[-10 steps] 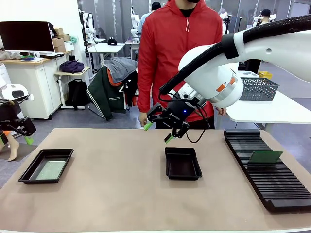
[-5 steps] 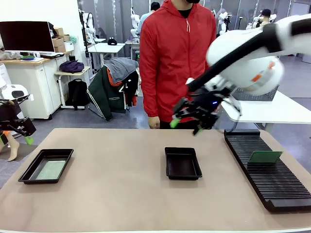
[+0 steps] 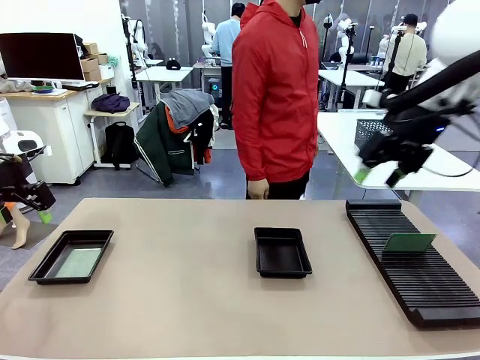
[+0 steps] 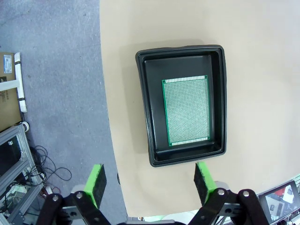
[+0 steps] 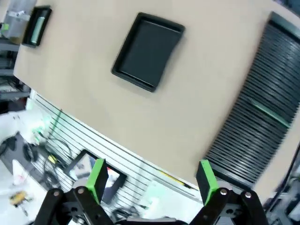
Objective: Inspect and transfer BCBs to ESD trays.
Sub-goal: Pick up the Blank PCB from the PCB Rack and place it in the right ESD tray.
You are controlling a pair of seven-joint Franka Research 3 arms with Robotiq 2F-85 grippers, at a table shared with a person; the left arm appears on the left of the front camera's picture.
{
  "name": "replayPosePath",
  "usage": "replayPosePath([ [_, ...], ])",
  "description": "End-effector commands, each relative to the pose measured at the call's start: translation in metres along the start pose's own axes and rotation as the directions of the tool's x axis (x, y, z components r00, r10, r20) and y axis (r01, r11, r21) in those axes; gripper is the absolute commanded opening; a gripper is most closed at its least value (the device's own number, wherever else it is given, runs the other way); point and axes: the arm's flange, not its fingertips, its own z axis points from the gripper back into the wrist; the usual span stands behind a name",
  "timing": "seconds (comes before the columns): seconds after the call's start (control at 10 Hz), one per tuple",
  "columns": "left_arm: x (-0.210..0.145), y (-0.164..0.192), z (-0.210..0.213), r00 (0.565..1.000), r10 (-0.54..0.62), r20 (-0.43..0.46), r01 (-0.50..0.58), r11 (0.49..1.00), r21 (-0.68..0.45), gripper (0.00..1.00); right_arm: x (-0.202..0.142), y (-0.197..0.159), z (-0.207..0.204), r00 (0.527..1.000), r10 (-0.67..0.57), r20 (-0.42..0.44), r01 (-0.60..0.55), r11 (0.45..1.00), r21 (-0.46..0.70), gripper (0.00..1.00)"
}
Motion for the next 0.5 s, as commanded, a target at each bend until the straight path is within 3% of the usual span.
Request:
replayPosePath([
  [0.0,-0.002,0.000,-0.001,1.000,-0.008,0.001,0.008,1.000,0.001,1.00,-0.015,-0.020,0.032,0.986,0.165,0.028,-0.163,0.984,-0.064,1.00],
  [0.2,-0.002,0.000,-0.001,1.000,-0.008,0.001,0.008,1.000,0.001,1.00,-0.029,-0.038,0.067,0.934,0.356,0.002,-0.355,0.931,-0.088,1.00],
  [0.4,-0.002,0.000,-0.001,1.000,-0.008,0.001,0.008,1.000,0.001,1.00,-0.039,-0.053,0.090,0.820,0.568,-0.063,-0.572,0.818,-0.060,1.00],
])
